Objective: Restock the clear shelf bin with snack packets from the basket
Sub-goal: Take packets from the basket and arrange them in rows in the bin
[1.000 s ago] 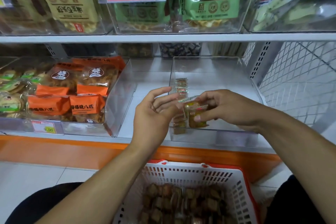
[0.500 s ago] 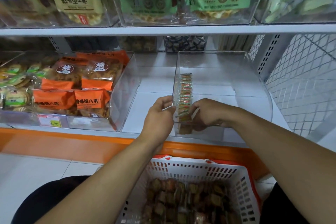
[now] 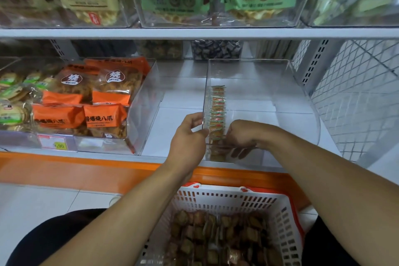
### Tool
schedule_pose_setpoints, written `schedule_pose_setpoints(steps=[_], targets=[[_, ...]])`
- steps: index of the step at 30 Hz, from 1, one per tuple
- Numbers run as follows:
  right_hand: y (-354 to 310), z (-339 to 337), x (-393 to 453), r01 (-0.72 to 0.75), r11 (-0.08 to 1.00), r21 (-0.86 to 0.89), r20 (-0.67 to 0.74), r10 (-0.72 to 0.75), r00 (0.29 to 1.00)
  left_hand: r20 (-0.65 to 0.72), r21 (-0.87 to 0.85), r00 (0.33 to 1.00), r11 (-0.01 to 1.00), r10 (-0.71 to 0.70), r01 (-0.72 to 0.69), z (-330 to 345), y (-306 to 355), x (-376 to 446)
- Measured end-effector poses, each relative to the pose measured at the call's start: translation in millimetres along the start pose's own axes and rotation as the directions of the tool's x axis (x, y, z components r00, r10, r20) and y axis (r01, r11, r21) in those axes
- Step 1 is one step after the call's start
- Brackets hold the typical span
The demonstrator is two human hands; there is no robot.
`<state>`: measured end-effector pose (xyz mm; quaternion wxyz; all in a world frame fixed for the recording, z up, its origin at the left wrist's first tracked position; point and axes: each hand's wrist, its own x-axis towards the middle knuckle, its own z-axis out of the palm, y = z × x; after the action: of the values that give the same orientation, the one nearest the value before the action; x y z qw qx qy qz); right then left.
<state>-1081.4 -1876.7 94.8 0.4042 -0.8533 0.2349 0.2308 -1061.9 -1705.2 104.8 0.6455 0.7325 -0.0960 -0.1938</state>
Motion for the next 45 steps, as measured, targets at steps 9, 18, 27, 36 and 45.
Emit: schedule_pose_setpoints(steps=[9,18,27,36,45], targets=[[-5.9,-7.8,-8.7,0.0,0.998,-0.059,-0.06,-0.003,0.998,0.022,0.045,1.0,0.999,0.012,-0.013,-2.0,4.0,-3.1],[-2.6,17.3,-61.0,0.686,0.69,-0.231,-0.658,-0.63,0.412,-0.116,0.217,0.941,0.933,0.317,-0.288,-15.2,-4.8,-11.8],[173.1,180.1,-41.0,0.31,0.77,-0.557,0.207,-0.232,0.95,0.487,0.818,0.722,0.546,-0.492,-0.18,-28.5,-184.3,-65.5],[229.1,249.6,11.7,0.301,0.795,-0.527,0.365,-0.108,0.925,0.336,0.861,0.663,0.504,-0.669,0.073,-2.0,-328.6,-126.3],[247.8,283.0,30.0,0.244,0.726,-0.643,0.405,0.052,0.913,0.428,0.904,0.524,0.348,-0.736,-0.249,14.2,-386.5,-121.5]])
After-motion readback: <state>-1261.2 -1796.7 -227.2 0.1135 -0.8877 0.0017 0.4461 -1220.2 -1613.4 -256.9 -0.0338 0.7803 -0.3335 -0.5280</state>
